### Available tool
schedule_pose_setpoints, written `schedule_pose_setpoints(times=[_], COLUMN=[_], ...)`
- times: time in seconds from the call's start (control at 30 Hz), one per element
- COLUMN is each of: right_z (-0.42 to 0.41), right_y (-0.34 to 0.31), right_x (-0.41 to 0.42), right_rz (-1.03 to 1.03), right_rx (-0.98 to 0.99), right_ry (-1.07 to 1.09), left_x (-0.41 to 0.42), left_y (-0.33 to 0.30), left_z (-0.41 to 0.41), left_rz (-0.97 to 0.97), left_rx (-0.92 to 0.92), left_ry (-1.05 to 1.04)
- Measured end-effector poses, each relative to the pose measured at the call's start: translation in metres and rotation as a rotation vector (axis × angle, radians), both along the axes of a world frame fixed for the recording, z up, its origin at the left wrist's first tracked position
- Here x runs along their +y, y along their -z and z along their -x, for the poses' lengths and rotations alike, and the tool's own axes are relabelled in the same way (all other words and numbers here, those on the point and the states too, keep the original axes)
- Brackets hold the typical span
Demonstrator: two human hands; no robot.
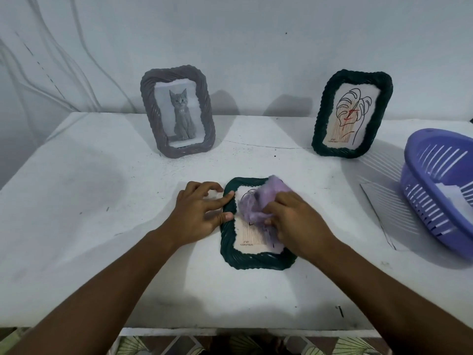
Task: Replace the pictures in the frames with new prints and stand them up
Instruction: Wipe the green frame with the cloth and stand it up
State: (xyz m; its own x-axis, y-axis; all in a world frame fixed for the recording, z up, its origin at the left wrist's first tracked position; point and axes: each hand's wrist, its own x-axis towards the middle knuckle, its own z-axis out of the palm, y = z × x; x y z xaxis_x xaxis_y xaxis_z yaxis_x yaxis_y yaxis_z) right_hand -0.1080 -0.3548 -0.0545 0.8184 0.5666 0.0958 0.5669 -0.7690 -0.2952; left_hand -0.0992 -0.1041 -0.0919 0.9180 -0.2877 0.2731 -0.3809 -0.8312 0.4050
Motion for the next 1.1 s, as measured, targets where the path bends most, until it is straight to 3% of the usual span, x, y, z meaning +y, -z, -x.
schedule_pose_setpoints(times=[0.1,0.2,0.27,0.47,0.6,0.73,0.87,1.0,1.1], right_z=[-0.034,-0.038,-0.031,0.016,-0.024,-0.039,-0.006,0.022,0.001], right_y=[0.006,0.014,0.011,-0.011,-0.004,0.006,0.003,-0.003,-0.001], right_x=[0.018,0.034,0.045,0.007,0.008,0.036,0.052,0.017,0.005], right_rz=[-0.047,-0.083,-0.116,-0.014,-0.044,-0.028,-0.1,-0.062,-0.015], right_rx=[-0.097,-0.034,0.044,0.006,-0.008,-0.047,0.022,-0.082,-0.075], right_ry=[0.127,0.175,0.106,-0.134,-0.031,0.164,0.065,-0.123,-0.064], left_x=[0.0,-0.001,-0.002,-0.001,-0.002,-0.003,-0.003,-0.002,-0.003], left_y=[-0.001,-0.001,-0.002,0.001,-0.003,-0.005,-0.007,-0.003,-0.005], left_z=[0.0,0.0,0.001,-0.001,-0.001,0.0,0.001,0.001,0.0], left_rz=[-0.011,-0.012,0.019,-0.027,-0.022,-0.021,0.003,-0.005,-0.023], left_rx=[0.026,0.016,0.009,-0.037,0.078,0.082,0.089,-0.011,0.071], left_ry=[-0.008,-0.008,-0.01,-0.011,-0.021,-0.023,-0.021,-0.014,-0.022])
